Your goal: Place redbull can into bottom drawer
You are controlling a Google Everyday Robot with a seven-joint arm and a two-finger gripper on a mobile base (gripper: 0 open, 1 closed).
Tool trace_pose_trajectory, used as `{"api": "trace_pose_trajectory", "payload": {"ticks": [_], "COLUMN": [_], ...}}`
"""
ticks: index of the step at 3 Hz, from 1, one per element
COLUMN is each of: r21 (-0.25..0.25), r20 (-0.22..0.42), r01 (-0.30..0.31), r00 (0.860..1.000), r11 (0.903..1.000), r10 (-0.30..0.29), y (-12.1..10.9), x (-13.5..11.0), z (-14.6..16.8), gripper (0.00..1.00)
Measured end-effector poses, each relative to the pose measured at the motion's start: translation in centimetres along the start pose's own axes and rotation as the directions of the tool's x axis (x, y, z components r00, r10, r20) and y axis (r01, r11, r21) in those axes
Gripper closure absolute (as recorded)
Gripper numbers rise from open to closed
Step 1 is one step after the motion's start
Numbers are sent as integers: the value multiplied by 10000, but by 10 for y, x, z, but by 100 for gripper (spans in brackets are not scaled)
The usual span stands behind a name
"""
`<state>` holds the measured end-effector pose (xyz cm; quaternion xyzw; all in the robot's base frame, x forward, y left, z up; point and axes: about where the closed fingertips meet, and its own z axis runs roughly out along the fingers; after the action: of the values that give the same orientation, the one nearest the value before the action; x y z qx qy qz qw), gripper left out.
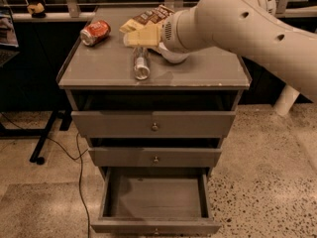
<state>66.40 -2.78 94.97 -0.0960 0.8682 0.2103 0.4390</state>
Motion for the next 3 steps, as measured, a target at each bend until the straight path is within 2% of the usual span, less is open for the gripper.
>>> {"api": "trace_pose_trajectory", "payload": {"ticks": [1, 2, 3], "r21": [-248, -249, -471], "r20": [-16, -16, -110], "r01": [464, 465, 478], "r00": [9989, 9989, 9988], "r11": [9986, 9986, 9977], "r10": [-465, -465, -484], "y": [13, 13, 13], "x": [-11, -11, -11], "z": [24, 24, 34], "gripper": [0, 0, 0]}}
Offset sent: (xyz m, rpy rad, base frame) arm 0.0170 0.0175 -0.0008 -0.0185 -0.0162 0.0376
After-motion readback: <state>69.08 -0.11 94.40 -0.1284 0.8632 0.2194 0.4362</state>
